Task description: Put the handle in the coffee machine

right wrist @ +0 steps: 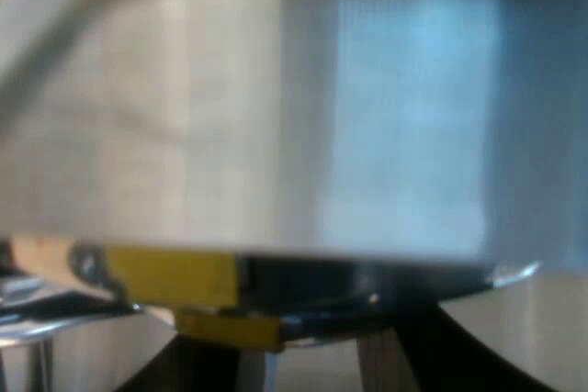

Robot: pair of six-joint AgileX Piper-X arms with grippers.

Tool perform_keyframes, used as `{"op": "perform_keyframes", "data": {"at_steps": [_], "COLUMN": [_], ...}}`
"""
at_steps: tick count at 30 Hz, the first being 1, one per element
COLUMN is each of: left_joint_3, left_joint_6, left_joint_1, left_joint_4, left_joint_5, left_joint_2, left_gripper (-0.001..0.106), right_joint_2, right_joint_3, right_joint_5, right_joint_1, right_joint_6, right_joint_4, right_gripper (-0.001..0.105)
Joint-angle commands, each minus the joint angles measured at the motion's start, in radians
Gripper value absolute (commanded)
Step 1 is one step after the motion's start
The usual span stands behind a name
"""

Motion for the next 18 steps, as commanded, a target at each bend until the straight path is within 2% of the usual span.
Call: {"op": "perform_keyframes", "data": {"at_steps": [1, 5, 9, 13, 16, 18], "left_joint_3": [-0.006, -0.006, -0.006, -0.006, -0.006, -0.006], "left_joint_6": [0.004, -0.002, -0.031, -0.031, -0.036, -0.106], "left_joint_1": [-0.006, -0.017, -0.052, -0.111, -0.120, -0.134], "left_joint_4": [0.045, 0.080, 0.089, 0.147, 0.152, 0.161], "left_joint_5": [-0.002, 0.036, 0.046, 0.051, 0.060, 0.128], "left_joint_2": [-0.008, -0.018, -0.034, -0.035, -0.035, -0.035], "left_gripper": [0.001, 0.001, 0.001, 0.001, 0.001, 0.001], "right_joint_2": [-0.041, -0.041, -0.041, -0.041, -0.041, -0.041], "right_joint_3": [-0.041, -0.041, -0.041, -0.041, -0.041, -0.041], "right_joint_5": [-0.023, -0.023, -0.023, -0.023, -0.023, -0.023], "right_joint_1": [-0.002, -0.002, 0.001, 0.001, 0.001, 0.001], "right_joint_6": [-0.008, -0.008, -0.008, -0.008, -0.018, -0.023], "right_joint_4": [-0.137, -0.137, -0.137, -0.137, -0.137, -0.137], "right_gripper": [0.026, 0.026, 0.026, 0.026, 0.026, 0.026]}}
